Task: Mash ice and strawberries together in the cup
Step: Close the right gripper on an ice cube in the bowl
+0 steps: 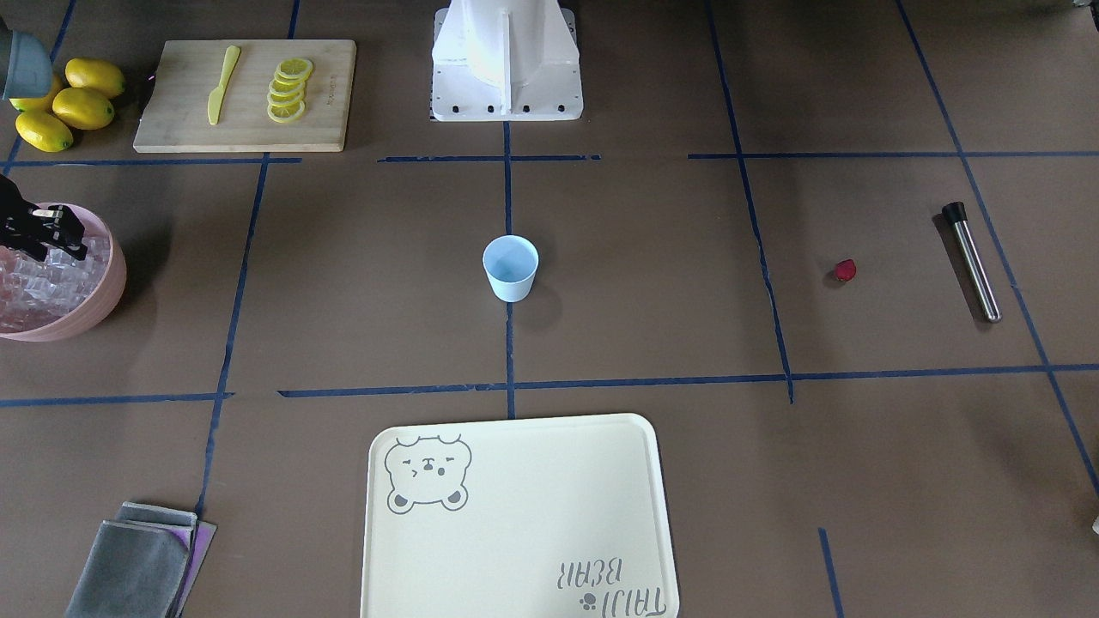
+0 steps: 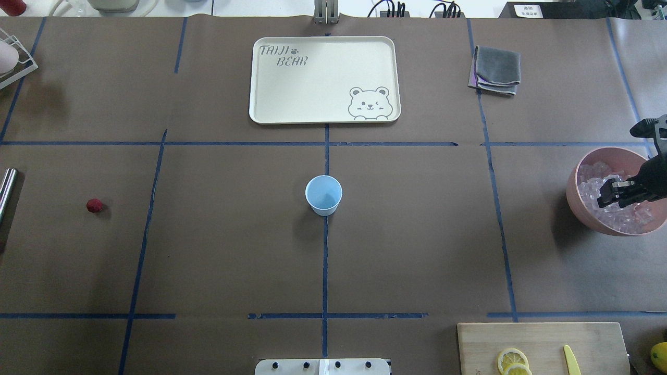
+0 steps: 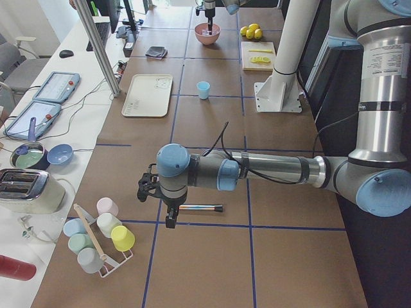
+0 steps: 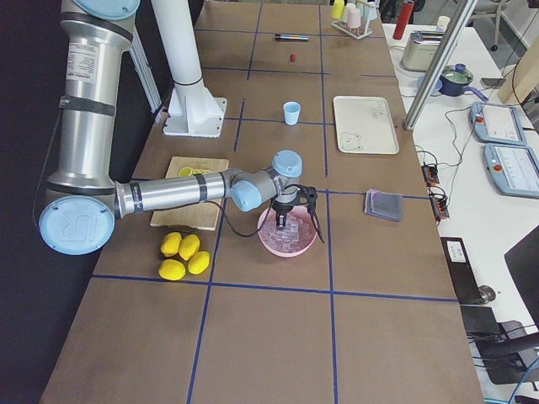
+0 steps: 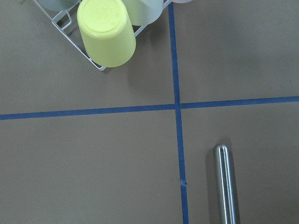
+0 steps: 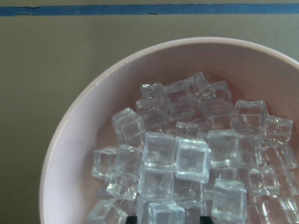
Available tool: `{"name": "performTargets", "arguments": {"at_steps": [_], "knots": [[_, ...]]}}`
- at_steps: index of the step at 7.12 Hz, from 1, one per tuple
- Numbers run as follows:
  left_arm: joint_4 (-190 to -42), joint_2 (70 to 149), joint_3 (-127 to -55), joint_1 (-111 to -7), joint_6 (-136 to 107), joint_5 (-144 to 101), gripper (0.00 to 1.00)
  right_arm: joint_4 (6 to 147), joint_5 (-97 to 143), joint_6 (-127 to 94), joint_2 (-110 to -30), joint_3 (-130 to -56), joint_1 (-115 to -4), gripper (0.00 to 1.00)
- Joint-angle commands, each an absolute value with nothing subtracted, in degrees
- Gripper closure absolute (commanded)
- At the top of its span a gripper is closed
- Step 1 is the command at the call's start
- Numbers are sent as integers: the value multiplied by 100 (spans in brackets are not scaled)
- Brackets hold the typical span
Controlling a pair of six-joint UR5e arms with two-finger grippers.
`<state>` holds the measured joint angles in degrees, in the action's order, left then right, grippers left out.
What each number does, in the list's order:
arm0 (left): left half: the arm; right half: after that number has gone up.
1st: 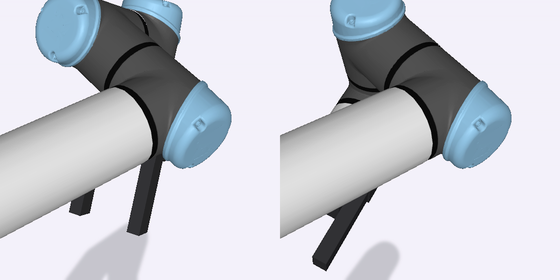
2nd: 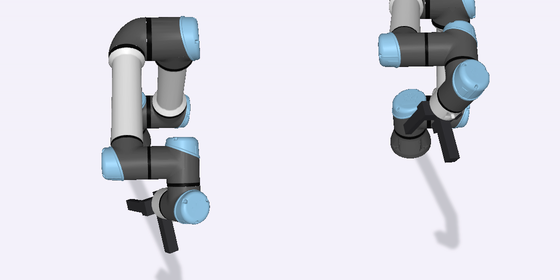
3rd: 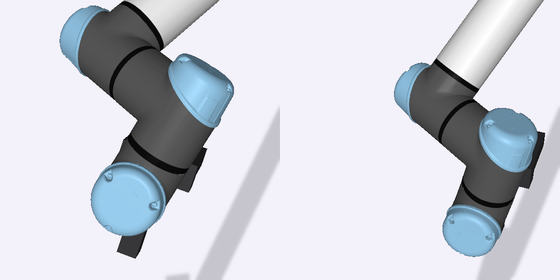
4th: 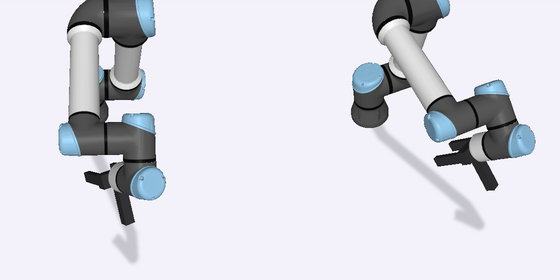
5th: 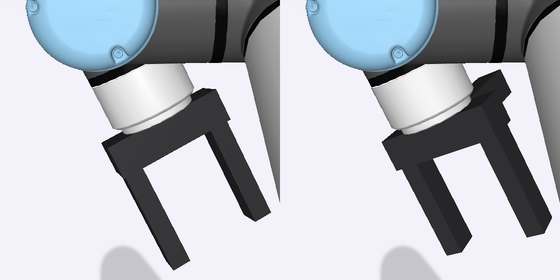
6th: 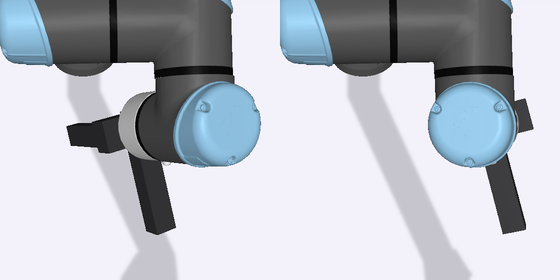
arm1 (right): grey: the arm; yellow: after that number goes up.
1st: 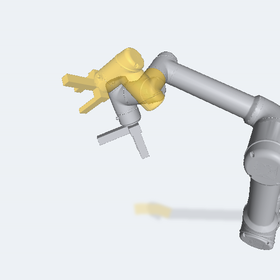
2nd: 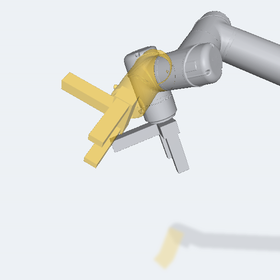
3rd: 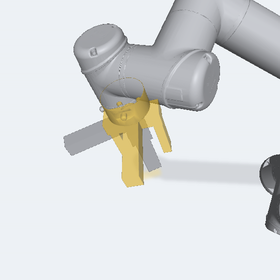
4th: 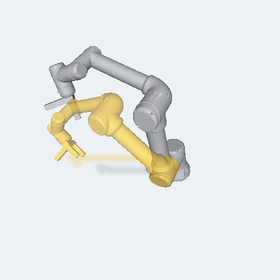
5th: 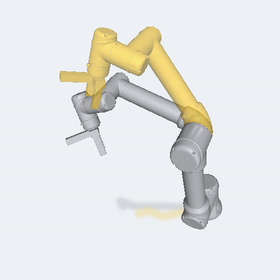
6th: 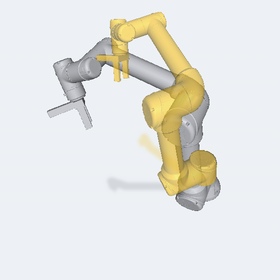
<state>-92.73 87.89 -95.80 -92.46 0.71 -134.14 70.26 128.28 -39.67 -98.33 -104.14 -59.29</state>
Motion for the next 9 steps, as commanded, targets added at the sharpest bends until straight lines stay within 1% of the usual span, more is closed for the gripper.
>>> {"name": "performTargets", "arguments": {"at_steps": [1,2,3,4,6,7,8,9], "knots": [[-9272,8798,-9580,-9246,70,-13412,0,7022,12814,-3929,-9817,-10433,-5933,72],[-9264,8807,-9589,-9246,70,-13421,0,7022,12814,-3920,-9809,-10450,-5941,81],[-9264,8807,-9589,-9246,70,-13430,0,7022,12814,-3920,-9817,-10494,-5950,92],[-9264,8807,-9589,-9246,62,-13438,0,7031,12814,-3911,-9896,-10686,-5985,99],[-9264,8807,-9589,-9246,62,-13438,0,7145,12841,-3902,-10072,-11299,-6213,100],[-9264,8807,-9589,-9246,62,-13438,0,7293,12832,-3902,-10029,-11538,-6266,100],[-9272,8798,-9589,-9246,62,-13438,0,7556,12832,-3911,-9776,-11714,-6232,100],[-9272,8798,-9589,-9246,62,-13430,0,7994,12823,-3955,-9234,-11716,-6188,100]]}}
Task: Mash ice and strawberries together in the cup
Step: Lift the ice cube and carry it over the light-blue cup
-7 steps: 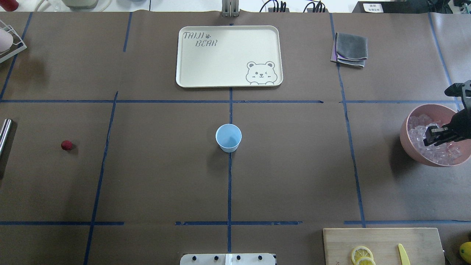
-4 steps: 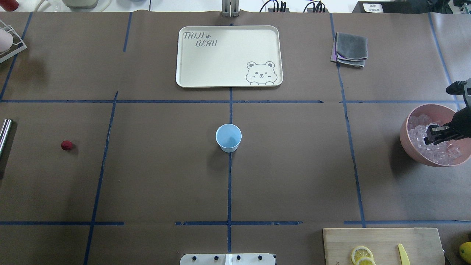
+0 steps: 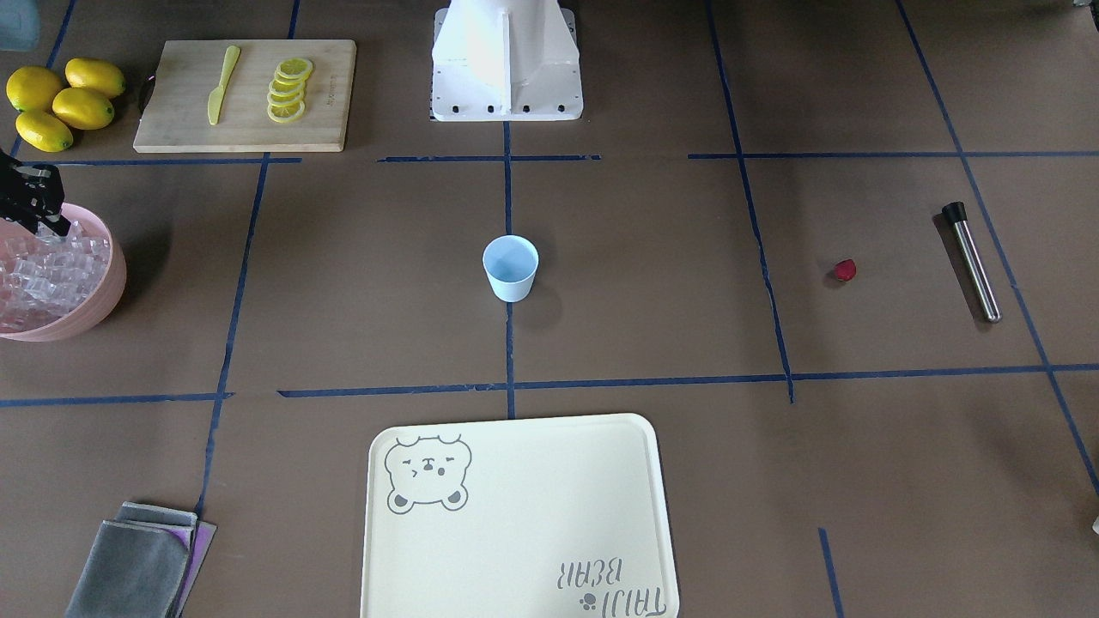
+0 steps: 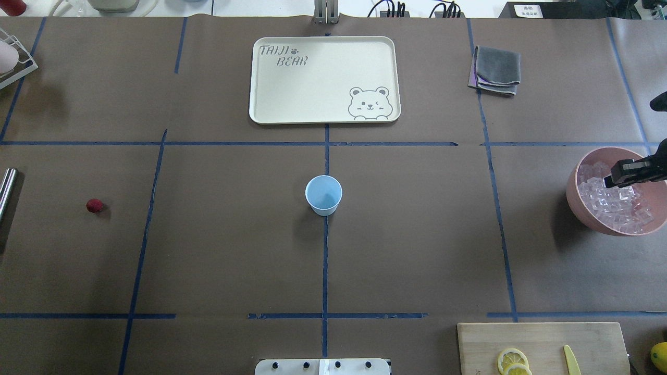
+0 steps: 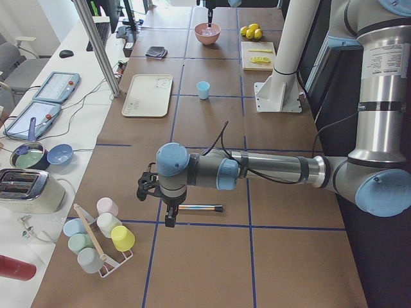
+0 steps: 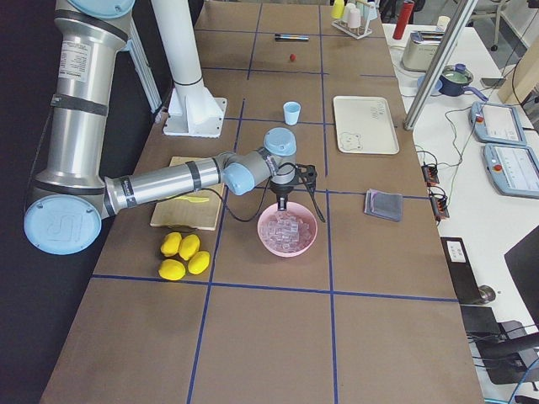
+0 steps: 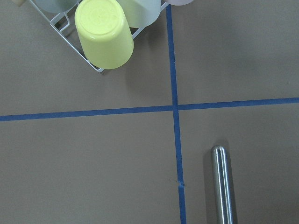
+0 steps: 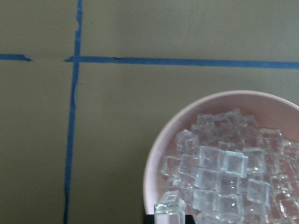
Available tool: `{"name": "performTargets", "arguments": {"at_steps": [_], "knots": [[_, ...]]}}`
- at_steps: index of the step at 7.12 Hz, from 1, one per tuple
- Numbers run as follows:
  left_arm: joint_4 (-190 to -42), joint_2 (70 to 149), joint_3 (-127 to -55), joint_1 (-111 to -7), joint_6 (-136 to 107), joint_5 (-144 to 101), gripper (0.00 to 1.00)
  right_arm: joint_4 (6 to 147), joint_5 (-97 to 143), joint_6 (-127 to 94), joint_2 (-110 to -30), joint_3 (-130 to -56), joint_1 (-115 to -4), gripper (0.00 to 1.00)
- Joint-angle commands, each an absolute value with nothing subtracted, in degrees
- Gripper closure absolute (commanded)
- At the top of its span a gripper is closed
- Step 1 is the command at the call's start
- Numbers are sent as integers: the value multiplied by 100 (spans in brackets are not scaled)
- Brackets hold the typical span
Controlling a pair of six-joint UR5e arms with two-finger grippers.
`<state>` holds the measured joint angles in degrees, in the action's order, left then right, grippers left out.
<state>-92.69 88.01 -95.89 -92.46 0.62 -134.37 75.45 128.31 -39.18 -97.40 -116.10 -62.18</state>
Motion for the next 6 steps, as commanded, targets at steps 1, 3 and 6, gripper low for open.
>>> {"name": "performTargets", "arguments": {"at_steps": [1,3,6], "knots": [[-9272,8798,-9598,-9246,62,-13438,0,8564,12806,-3964,-8646,-11716,-6100,100],[-9264,8798,-9615,-9246,62,-13438,0,9278,12562,-4269,-7634,-11725,-5514,100],[-9264,8798,-9615,-9246,70,-13421,0,10235,11491,-5578,-6061,-11594,-4012,100]]}}
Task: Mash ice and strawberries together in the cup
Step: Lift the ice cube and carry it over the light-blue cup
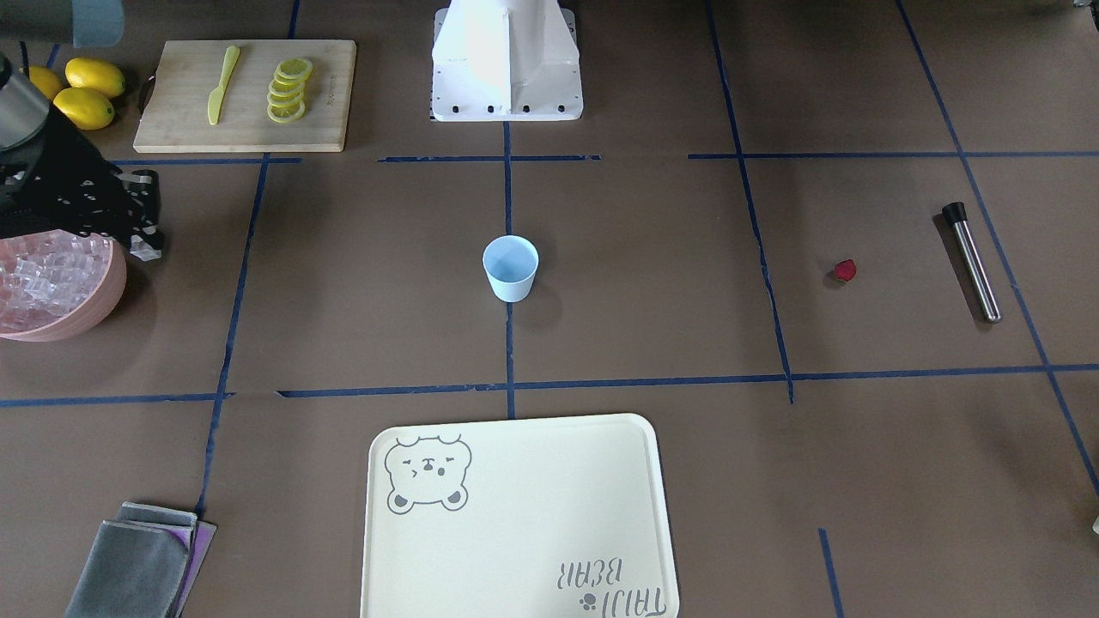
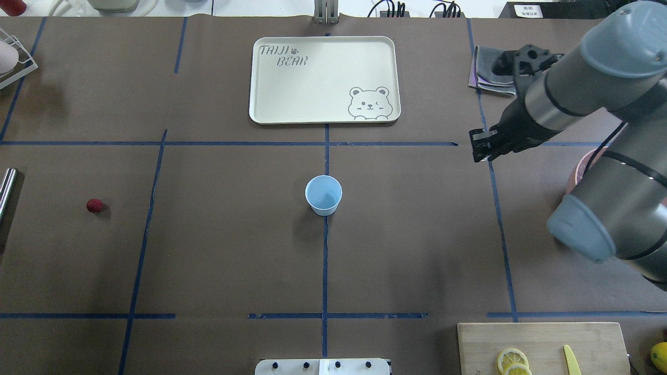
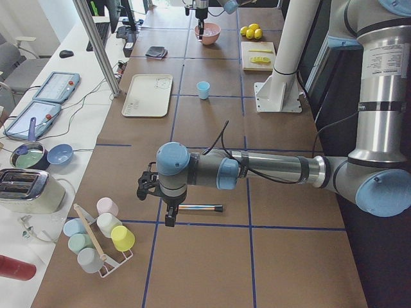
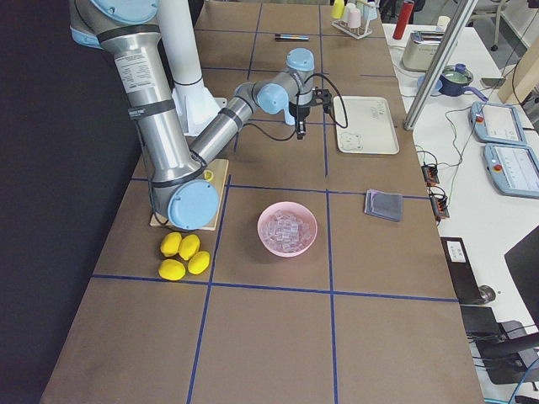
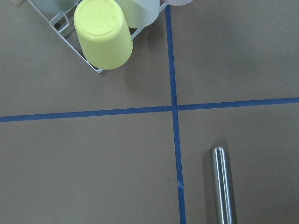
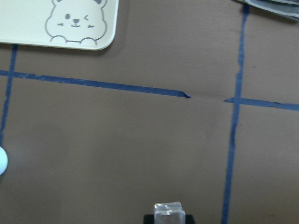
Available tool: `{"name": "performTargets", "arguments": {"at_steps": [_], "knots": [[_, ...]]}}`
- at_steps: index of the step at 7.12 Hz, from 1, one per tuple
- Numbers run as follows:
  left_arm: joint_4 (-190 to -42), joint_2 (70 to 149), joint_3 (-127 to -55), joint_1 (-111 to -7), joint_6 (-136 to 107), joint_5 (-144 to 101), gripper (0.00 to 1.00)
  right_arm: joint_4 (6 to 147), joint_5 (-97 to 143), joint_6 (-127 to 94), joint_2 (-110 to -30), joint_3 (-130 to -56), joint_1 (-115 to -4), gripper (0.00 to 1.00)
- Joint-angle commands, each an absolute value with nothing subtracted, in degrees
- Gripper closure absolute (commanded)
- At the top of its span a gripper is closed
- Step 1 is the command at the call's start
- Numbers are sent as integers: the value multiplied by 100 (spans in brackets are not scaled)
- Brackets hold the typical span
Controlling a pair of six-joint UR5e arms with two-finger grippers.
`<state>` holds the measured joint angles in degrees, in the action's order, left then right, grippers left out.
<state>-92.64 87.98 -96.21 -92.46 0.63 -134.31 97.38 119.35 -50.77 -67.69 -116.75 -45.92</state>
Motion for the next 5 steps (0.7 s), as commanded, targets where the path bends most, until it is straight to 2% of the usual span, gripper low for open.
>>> {"name": "performTargets", "arguments": {"at_steps": [1,5], "knots": [[-9264,8798,-9615,-9246,70,-13421,0,10344,11339,-5816,-5647,-11358,-3773,100],[-9255,8807,-9615,-9246,62,-13395,0,10292,10346,-6828,-3889,-9357,-2647,99]]}}
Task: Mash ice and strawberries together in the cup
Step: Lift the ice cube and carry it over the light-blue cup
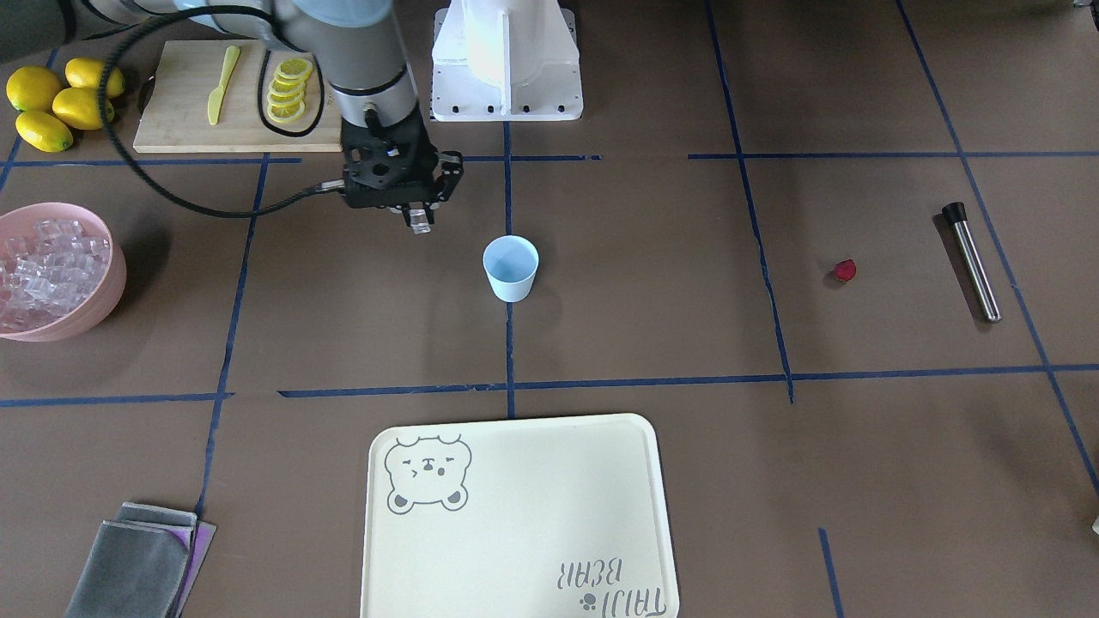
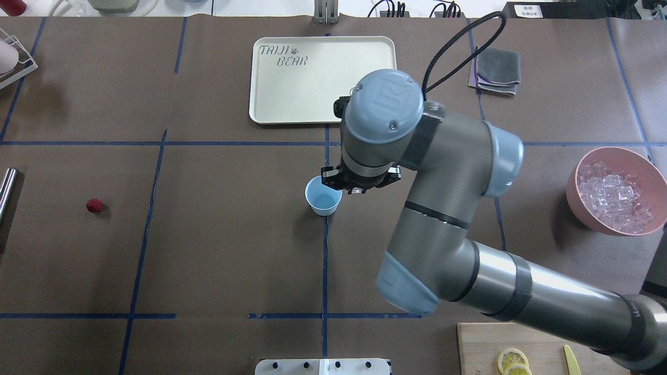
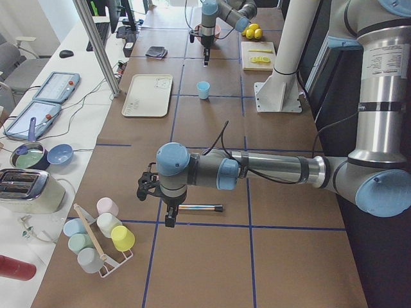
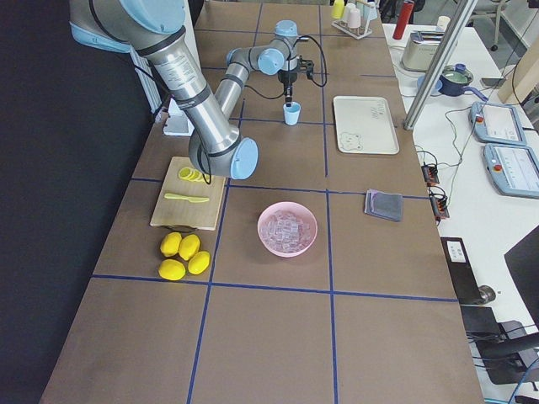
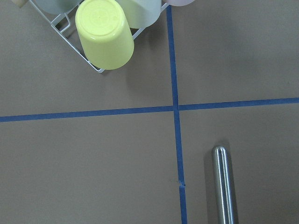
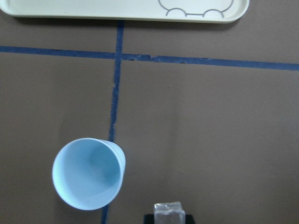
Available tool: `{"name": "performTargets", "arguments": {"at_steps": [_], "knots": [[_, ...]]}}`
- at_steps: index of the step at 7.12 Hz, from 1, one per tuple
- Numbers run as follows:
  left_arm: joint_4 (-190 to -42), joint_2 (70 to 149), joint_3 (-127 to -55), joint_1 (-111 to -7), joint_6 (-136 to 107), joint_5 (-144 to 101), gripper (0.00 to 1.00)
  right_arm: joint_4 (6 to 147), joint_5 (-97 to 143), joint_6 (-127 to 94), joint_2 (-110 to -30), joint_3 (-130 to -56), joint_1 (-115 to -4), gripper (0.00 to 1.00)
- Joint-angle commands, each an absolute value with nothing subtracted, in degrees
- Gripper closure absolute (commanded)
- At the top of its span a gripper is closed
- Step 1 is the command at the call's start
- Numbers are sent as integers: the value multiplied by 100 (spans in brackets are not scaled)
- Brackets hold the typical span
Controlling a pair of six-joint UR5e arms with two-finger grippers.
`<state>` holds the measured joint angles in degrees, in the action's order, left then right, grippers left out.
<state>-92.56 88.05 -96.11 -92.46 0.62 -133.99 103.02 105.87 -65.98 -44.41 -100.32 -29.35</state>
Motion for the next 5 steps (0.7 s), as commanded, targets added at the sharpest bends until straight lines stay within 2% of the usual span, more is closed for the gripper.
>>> {"name": "performTargets", "arguments": {"at_steps": [1,5], "knots": [[-9255,8807,-9607,-9246,70,-13386,0,10283,10336,-6846,-3763,-9178,-2637,99],[-9255,8807,-9606,-9246,70,-13386,0,10011,10187,-6838,-3718,-8903,-2646,98]]}}
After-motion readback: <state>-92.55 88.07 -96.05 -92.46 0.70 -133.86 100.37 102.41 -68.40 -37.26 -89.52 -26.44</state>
